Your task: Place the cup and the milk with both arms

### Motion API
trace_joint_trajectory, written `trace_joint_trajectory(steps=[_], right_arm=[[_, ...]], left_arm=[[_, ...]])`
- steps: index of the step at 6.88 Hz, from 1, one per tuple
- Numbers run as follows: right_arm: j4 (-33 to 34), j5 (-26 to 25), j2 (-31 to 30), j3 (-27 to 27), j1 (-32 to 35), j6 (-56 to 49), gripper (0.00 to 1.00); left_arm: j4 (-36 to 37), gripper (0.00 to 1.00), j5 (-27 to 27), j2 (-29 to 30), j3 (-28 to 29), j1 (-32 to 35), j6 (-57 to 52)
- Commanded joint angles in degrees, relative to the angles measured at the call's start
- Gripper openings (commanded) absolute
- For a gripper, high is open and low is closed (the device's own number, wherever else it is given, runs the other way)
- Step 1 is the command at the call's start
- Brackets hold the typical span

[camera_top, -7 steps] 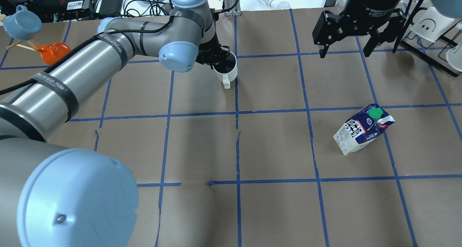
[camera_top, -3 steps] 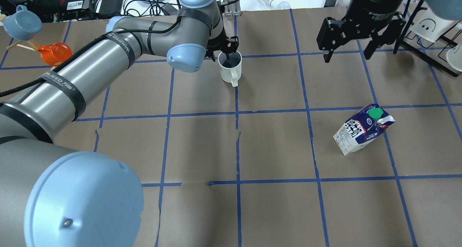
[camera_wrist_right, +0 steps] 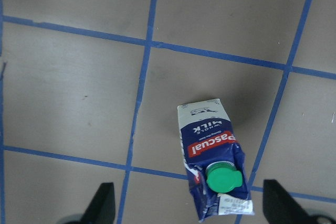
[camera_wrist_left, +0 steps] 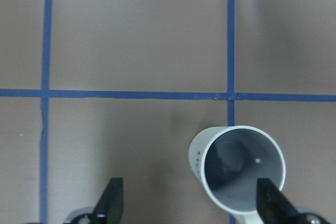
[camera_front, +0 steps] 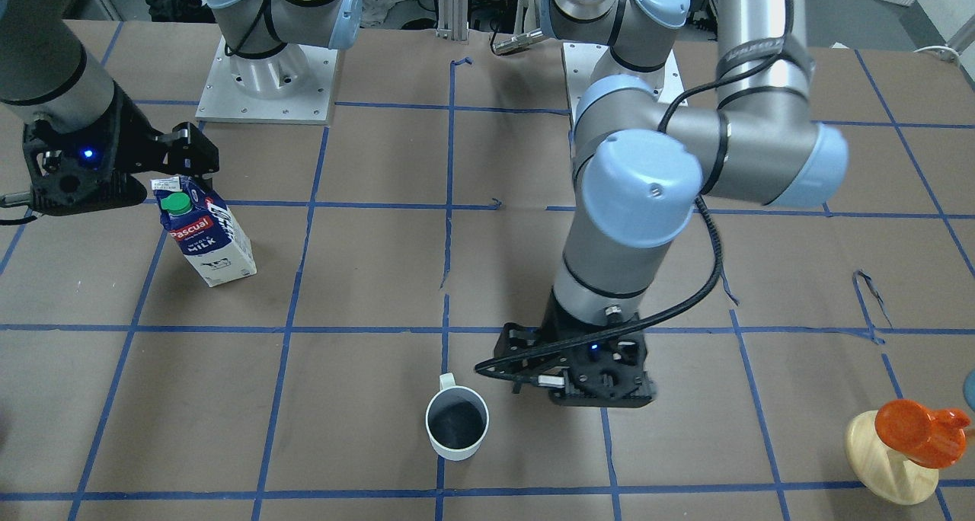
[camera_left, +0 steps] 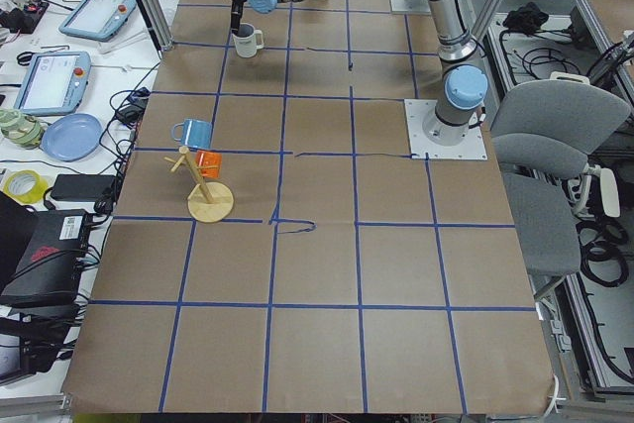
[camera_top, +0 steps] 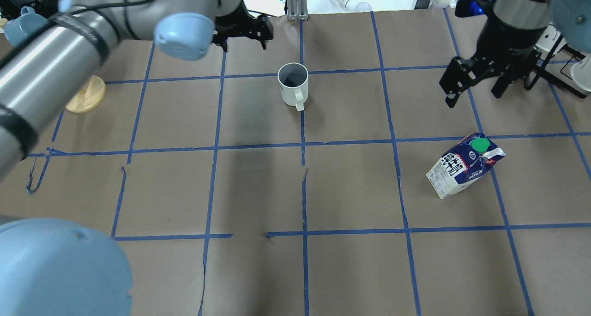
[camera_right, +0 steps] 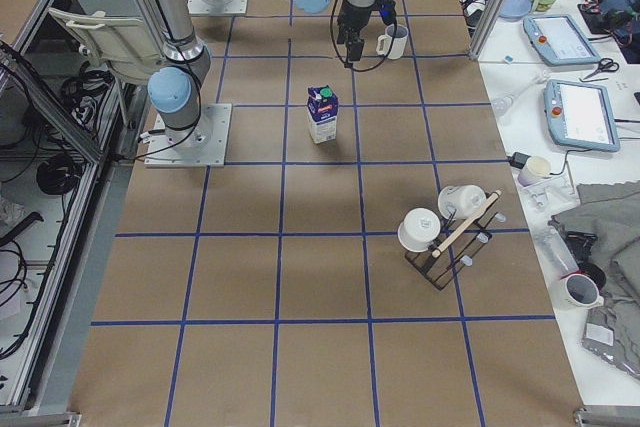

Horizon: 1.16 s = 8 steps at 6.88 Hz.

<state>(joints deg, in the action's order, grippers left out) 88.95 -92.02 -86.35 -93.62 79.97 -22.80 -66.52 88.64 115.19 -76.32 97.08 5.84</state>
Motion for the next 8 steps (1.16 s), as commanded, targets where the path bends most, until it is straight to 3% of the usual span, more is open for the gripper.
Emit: trace_joint_trajectory(steps=[1, 2, 3, 4, 6, 8], right_arm=[[8.7, -2.6, -0.6, -11.0, -2.2, -7.0, 1.00], [8.9, -2.6, -0.7, -13.7, -2.2, -8.8, 1.00], [9.3, -3.6, -0.7, -14.6, -2.2, -10.3, 0.99], [9.3, -5.3, -0.7, -14.7, -2.2, -10.9, 0.96], [9.3, -6.8, -0.7, -14.8, -2.1, -11.5, 0.53], [9.2, -6.6, -0.8, -14.7, -1.9, -11.1, 0.37]], left_arm=[[-14.5, 1.00, 1.2, -9.7, -1.1, -3.5, -4.5], [-19.3, 1.00, 5.1, -13.4, -1.8, -4.0, -7.4], [-24.0, 1.00, 5.1, -16.5, -5.1, -4.7, -8.0], [-22.6, 1.00, 4.8, -19.0, -9.9, -5.5, -8.3], [-13.9, 1.00, 4.5, -21.1, -12.7, -7.6, -18.6], [-13.8, 1.00, 0.8, -20.9, -12.2, -8.1, -18.0]])
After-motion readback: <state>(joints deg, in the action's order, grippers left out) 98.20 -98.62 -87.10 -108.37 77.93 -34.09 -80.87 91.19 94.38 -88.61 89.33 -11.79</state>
